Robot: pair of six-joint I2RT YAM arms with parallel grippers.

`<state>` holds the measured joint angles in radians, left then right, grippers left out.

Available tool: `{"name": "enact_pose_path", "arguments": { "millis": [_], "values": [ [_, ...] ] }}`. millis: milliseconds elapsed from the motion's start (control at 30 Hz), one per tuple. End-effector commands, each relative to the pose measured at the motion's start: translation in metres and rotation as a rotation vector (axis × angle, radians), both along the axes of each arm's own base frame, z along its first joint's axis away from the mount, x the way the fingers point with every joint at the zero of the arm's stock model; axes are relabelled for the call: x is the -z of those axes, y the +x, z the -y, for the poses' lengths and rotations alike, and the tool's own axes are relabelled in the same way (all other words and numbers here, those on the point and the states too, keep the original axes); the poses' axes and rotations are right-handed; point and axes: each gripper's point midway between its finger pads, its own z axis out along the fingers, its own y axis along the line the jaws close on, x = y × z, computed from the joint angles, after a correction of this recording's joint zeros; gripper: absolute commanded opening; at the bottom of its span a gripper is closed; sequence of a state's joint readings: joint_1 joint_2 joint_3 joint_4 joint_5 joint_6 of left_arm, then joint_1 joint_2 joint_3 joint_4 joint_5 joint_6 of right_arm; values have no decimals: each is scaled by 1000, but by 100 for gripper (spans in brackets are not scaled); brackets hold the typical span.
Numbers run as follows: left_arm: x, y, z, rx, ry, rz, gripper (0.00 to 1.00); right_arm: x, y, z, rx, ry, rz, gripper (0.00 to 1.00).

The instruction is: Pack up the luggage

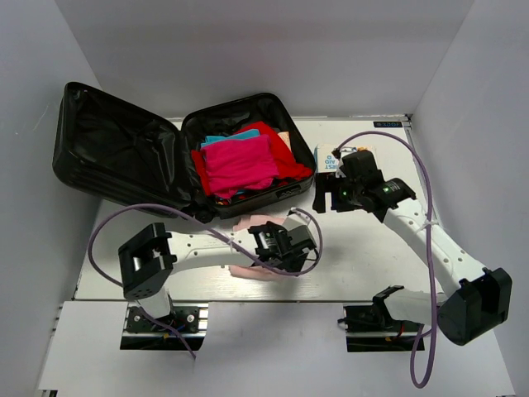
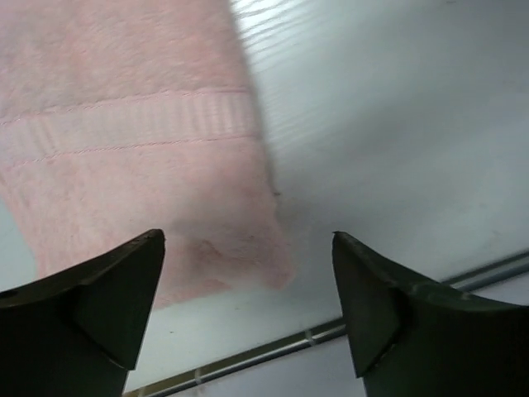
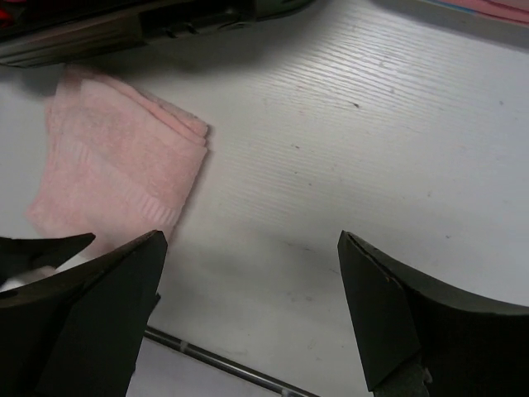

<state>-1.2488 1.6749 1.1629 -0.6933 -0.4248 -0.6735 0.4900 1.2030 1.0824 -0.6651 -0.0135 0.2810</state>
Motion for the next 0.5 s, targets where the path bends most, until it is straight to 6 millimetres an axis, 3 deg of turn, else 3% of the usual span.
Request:
{"name": "enact_pose_path", "arguments": {
  "millis": [0,33,100,200,267,367,433,467],
  "values": [
    [-30,-12,21,102,-67,-10,98,-1,7,21,94,-73,19,90],
    [-46,-15,19,100,-112,-5,100,2,4,23,94,-80,2,90],
    [-44,-20,7,88,-114,-20,100,1,4,22,102,-74,-12,90],
    [-64,-24,-36,11,-121,13,100,9,-16,16,73,-43,-118,90],
    [-61,-13,-79,-142,-86,33,100,22,-32,5,46,7,-189,90],
    [-59,6,-122,-310,-117,40,100,37,-48,-27,-23,136,-287,90],
    [-46,10,-137,-357,-101,27,100,50,-59,-40,-62,160,-336,90],
    [-45,22,-147,-418,-111,29,100,57,-58,-52,-83,166,-328,90]
  ]
}}
